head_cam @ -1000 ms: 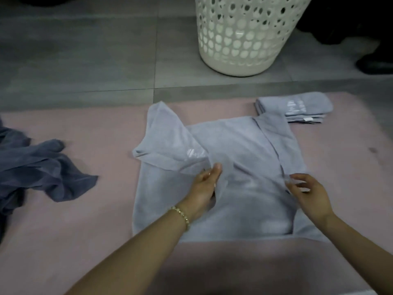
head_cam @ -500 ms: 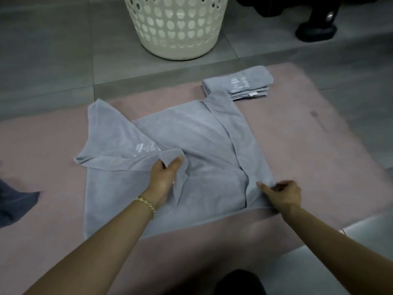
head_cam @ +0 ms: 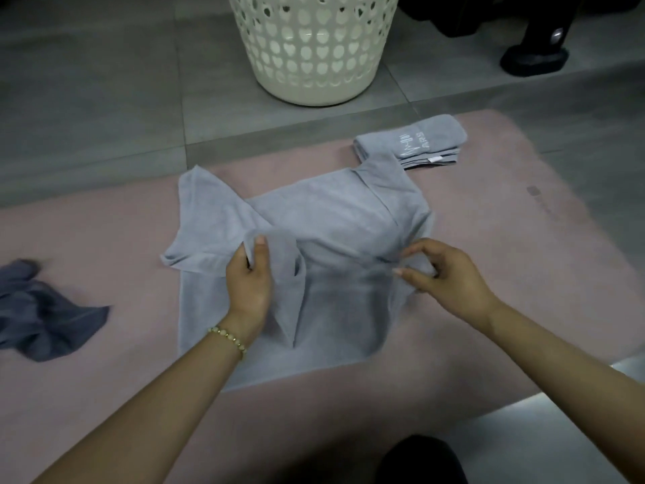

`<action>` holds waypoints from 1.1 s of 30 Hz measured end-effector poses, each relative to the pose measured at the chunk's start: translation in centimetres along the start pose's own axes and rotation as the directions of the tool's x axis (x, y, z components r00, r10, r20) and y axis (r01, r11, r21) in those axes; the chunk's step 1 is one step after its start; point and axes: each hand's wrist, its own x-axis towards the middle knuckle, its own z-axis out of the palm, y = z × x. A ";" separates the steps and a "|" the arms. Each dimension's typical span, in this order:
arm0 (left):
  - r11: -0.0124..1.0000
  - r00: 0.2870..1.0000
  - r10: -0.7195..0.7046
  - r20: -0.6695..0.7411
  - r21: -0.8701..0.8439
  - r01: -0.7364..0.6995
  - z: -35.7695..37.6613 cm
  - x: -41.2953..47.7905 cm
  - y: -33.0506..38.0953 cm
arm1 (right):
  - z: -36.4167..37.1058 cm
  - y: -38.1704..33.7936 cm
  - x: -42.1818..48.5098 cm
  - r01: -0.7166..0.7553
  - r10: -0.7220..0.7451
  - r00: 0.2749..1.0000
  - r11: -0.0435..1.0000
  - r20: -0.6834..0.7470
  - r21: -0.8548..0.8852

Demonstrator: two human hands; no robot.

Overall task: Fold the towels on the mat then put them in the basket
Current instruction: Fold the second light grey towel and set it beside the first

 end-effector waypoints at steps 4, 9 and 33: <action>0.995 0.994 0.100 -0.049 0.000 -0.100 -3.8 1.3 1.0 | 4.7 -4.9 2.3 0.009 -0.052 0.894 0.995 0.446 0.098; 0.997 0.988 0.076 -0.136 0.019 -0.074 -8.0 2.8 1.0 | 10.2 -9.4 4.1 0.267 -0.207 0.851 0.962 0.484 -0.058; 0.966 0.947 -0.087 0.309 -0.206 0.156 -11.9 1.1 3.5 | 18.2 -17.0 5.5 0.437 -0.457 0.772 0.886 0.443 0.153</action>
